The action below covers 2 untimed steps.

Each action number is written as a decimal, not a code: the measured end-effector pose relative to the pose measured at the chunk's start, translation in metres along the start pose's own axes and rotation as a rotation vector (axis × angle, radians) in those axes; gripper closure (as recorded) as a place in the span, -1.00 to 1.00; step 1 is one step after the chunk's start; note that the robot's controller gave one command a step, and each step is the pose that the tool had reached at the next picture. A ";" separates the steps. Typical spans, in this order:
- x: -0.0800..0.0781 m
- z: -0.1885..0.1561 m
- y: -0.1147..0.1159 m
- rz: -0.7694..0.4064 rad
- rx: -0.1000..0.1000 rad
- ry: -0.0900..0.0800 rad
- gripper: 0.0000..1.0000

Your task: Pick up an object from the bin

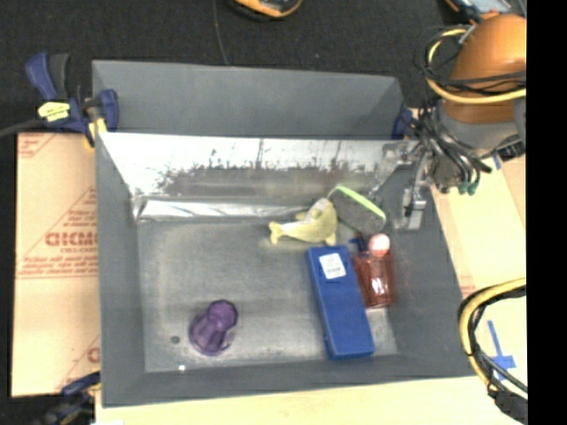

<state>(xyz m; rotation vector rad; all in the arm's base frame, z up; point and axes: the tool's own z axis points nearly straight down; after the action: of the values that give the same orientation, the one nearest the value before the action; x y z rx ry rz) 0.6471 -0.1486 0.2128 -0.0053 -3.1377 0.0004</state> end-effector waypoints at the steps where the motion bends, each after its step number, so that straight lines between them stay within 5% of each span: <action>1: -0.002 -0.005 0.000 -0.003 0.002 -0.008 -1.00; 2: -0.004 0.061 0.033 -0.191 0.003 -0.010 -1.00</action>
Offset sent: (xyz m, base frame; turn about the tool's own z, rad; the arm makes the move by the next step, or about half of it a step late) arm 0.0046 0.0739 -0.1428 -0.4186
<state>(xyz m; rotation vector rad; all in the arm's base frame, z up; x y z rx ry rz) 0.6508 -0.1160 0.1517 0.2944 -3.1341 0.0039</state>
